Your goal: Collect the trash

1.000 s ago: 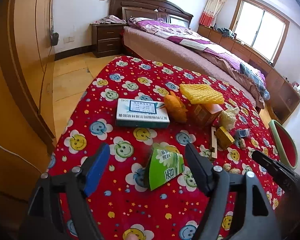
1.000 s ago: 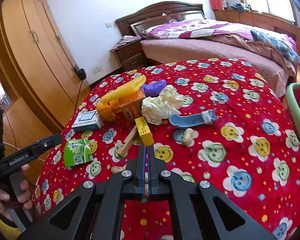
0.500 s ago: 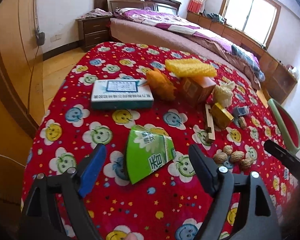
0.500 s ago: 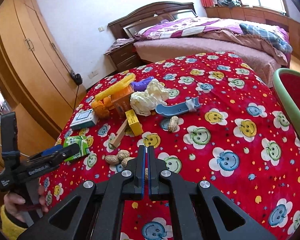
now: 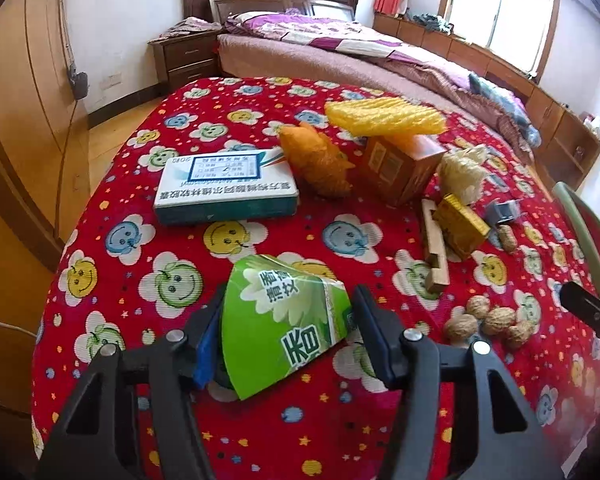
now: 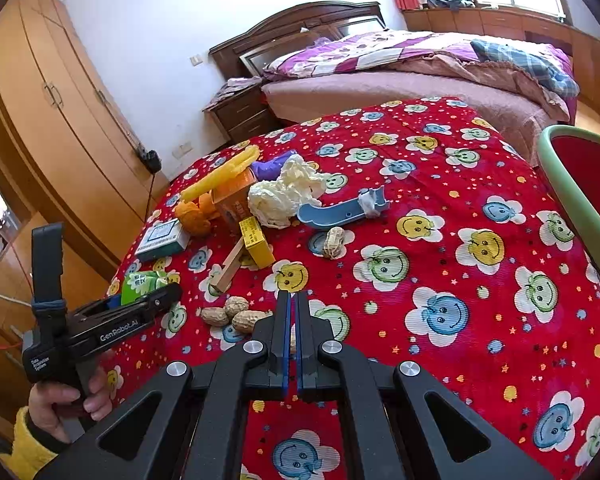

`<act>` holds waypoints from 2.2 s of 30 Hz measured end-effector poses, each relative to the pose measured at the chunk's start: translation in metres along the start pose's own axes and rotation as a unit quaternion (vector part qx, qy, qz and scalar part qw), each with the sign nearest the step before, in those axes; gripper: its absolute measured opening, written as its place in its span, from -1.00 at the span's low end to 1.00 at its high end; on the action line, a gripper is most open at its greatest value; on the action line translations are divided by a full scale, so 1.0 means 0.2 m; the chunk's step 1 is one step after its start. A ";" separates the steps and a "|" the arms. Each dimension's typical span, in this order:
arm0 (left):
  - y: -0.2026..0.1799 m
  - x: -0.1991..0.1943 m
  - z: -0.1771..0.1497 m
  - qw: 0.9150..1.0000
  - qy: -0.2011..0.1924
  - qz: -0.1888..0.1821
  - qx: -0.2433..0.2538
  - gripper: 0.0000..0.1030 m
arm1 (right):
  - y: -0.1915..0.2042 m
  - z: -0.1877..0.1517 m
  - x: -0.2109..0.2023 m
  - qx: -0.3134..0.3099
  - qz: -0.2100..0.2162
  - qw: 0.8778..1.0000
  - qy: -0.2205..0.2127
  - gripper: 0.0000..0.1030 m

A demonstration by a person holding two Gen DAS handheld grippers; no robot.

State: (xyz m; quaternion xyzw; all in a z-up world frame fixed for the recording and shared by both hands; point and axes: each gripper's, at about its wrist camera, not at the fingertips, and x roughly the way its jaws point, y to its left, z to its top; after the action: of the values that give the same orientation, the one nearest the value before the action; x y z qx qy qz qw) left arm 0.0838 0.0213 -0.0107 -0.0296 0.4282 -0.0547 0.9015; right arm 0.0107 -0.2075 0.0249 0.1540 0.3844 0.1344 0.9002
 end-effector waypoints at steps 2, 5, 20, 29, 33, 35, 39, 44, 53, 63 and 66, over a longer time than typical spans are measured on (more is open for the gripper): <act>-0.01 -0.03 0.00 1.000 -0.006 -0.012 -0.001 0.17 | 0.00 0.00 -0.01 0.000 0.000 1.000 -0.002 -0.97; -0.04 -0.07 0.01 0.999 -0.010 -0.033 -0.002 0.17 | -0.01 0.00 -0.04 0.001 0.000 1.000 -0.007 -0.97; -0.37 -0.25 0.11 0.993 -0.035 -0.103 0.037 0.17 | -0.14 0.01 -0.27 0.018 -0.023 0.998 -0.050 -0.97; -0.59 -0.21 0.16 0.989 -0.025 -0.129 0.063 0.17 | -0.33 0.00 -0.43 0.052 -0.053 0.994 -0.083 -0.97; -0.70 -0.19 0.18 0.987 -0.017 -0.144 0.076 0.17 | -0.43 0.01 -0.48 0.072 -0.068 0.991 -0.093 -0.97; -0.76 -0.17 0.18 0.985 -0.012 -0.151 0.085 0.17 | -0.49 0.00 -0.50 0.085 -0.076 0.989 -0.097 -0.97; -0.91 -0.13 0.21 0.980 -0.003 -0.168 0.104 0.17 | -0.62 0.00 -0.54 0.108 -0.088 0.985 -0.103 -0.97; -1.07 -0.11 0.23 0.973 -0.002 -0.195 0.121 0.17 | -0.75 0.00 -0.58 0.132 -0.104 0.980 -0.109 -0.97; -1.13 -0.11 0.23 0.973 -0.008 -0.194 0.128 0.17 | -0.83 -0.04 -0.60 0.144 -0.113 0.978 -0.104 -0.91; -0.88 -0.16 0.24 0.985 -0.025 -0.148 0.088 0.17 | -0.69 -0.01 -0.52 0.119 -0.093 0.985 -0.084 -0.78; -0.78 -0.15 0.25 0.989 -0.028 -0.130 0.071 0.17 | -0.64 0.00 -0.49 0.112 -0.084 0.987 -0.074 -0.56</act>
State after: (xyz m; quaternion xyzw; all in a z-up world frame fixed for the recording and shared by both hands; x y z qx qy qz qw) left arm 0.0910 -0.1302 0.0598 -0.0224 0.3903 -0.2012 0.8981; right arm -0.0386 -0.3601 0.0392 0.2306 0.3412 0.0028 0.9113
